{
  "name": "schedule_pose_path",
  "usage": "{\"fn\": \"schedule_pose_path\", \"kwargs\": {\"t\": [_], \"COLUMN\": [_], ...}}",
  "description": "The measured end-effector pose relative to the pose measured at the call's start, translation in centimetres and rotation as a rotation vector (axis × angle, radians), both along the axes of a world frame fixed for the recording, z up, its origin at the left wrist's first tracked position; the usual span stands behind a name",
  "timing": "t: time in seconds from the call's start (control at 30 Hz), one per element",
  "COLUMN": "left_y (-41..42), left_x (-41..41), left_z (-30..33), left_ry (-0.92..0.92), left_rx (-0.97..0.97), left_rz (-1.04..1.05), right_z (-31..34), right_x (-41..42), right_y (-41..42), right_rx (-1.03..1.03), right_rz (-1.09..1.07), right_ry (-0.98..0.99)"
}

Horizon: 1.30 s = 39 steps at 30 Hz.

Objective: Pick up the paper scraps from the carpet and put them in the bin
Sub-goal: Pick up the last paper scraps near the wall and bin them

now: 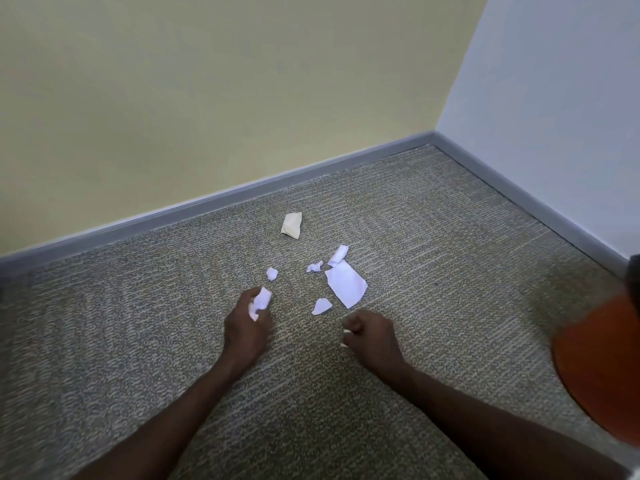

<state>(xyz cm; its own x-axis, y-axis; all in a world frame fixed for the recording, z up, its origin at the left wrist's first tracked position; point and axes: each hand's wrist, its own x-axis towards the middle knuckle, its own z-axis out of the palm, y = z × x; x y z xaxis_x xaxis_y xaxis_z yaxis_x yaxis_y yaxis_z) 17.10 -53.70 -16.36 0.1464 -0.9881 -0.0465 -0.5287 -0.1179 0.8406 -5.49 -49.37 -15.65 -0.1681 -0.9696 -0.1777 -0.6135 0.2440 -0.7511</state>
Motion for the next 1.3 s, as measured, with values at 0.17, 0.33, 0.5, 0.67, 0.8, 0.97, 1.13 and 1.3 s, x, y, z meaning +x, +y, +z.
{"fn": "schedule_pose_path", "kwargs": {"t": [0.17, 0.33, 0.5, 0.67, 0.8, 0.97, 1.13, 1.3], "left_y": [1.2, 1.5, 1.6, 2.2, 2.6, 2.1, 0.1, -0.7], "left_x": [-4.4, -7.2, -8.9, -10.3, -11.1, -13.3, -16.9, -21.3], "left_z": [4.4, 10.4, 13.4, 17.3, 20.0, 25.2, 30.1, 33.4], "left_ry": [0.533, 0.788, 0.817, 1.007, 0.986, 0.881, 0.806, 0.86], "left_rx": [0.186, 0.177, 0.202, 0.23, 0.196, 0.101, 0.07, 0.122], "left_rz": [0.014, 0.068, 0.069, -0.061, -0.172, -0.355, -0.529, -0.533], "right_z": [4.6, 9.1, 12.4, 14.4, 17.0, 21.8, 27.7, 32.3], "right_x": [5.7, 8.2, 9.2, 8.9, 6.8, 3.1, -2.6, -9.6], "right_y": [-1.6, -3.5, -3.0, -3.5, -3.9, -5.1, -5.7, -4.2], "right_rx": [0.19, 0.205, 0.207, 0.008, -0.141, -0.249, -0.362, -0.427], "right_rz": [-0.291, -0.491, -0.468, -0.438, -0.54, -0.53, -0.423, -0.413], "right_ry": [-0.761, -0.959, -1.099, -0.928, -0.751, -0.577, -0.498, -0.46]}}
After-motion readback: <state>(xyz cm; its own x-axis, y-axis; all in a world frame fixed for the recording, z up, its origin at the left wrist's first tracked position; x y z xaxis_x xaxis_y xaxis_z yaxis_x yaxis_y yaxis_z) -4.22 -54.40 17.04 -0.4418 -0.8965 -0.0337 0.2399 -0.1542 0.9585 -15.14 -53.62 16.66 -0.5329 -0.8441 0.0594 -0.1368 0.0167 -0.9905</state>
